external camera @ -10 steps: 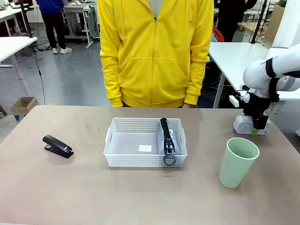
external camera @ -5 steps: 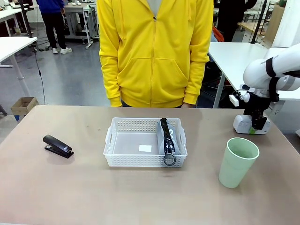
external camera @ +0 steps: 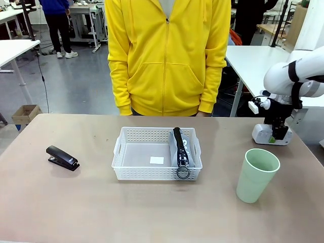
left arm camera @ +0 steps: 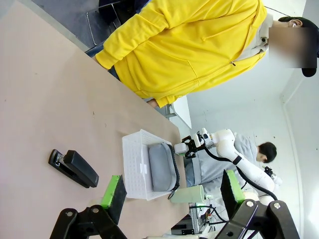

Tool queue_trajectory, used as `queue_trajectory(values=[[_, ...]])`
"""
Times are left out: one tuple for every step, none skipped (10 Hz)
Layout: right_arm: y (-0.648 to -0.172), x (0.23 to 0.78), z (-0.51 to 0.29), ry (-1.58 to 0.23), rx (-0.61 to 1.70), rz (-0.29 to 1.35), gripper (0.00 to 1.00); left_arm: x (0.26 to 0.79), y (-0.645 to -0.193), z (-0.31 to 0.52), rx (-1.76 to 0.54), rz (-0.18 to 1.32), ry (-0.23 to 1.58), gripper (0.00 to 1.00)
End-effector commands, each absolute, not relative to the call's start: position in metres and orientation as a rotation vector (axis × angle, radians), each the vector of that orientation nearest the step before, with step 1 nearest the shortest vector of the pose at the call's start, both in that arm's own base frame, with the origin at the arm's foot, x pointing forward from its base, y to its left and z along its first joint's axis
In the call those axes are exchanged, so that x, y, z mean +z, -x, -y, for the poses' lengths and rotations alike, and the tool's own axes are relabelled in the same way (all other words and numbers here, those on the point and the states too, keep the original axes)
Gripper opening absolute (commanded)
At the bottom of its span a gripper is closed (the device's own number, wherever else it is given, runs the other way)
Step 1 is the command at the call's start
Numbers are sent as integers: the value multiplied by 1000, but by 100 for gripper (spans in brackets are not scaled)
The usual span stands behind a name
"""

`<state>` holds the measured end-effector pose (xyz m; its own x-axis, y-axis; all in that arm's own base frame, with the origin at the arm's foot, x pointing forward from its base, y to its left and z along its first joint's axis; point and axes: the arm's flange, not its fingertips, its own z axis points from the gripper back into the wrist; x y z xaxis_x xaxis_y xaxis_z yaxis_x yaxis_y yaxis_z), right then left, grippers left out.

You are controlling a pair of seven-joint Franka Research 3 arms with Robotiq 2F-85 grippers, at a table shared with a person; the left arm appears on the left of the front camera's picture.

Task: Efficiently arrange items inside the basket to fit them all.
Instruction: Pick up the Digital clock and place it inside the Organizing basket.

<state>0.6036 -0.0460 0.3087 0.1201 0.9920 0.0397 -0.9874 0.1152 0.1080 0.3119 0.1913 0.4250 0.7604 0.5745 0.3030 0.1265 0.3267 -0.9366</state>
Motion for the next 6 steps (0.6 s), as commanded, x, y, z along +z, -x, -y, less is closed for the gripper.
queue_trajectory(values=[[-602,310,50,-161,1450,-37,0,425,-313,-190,309,710,1235,100],[-597,322,52,-170,1453,-22,0,425,-313,-190,309,710,1235,100],[-587,341,52,-165,1450,1,0,425,-313,-190,309,710,1235,100],[-570,369,50,-164,1462,39,0,425,-313,-190,309,710,1235,100],[-549,397,43,-185,1491,60,0,425,-313,-190,309,710,1235,100],[-523,422,33,-141,1512,65,0,425,-313,-190,309,710,1235,100]])
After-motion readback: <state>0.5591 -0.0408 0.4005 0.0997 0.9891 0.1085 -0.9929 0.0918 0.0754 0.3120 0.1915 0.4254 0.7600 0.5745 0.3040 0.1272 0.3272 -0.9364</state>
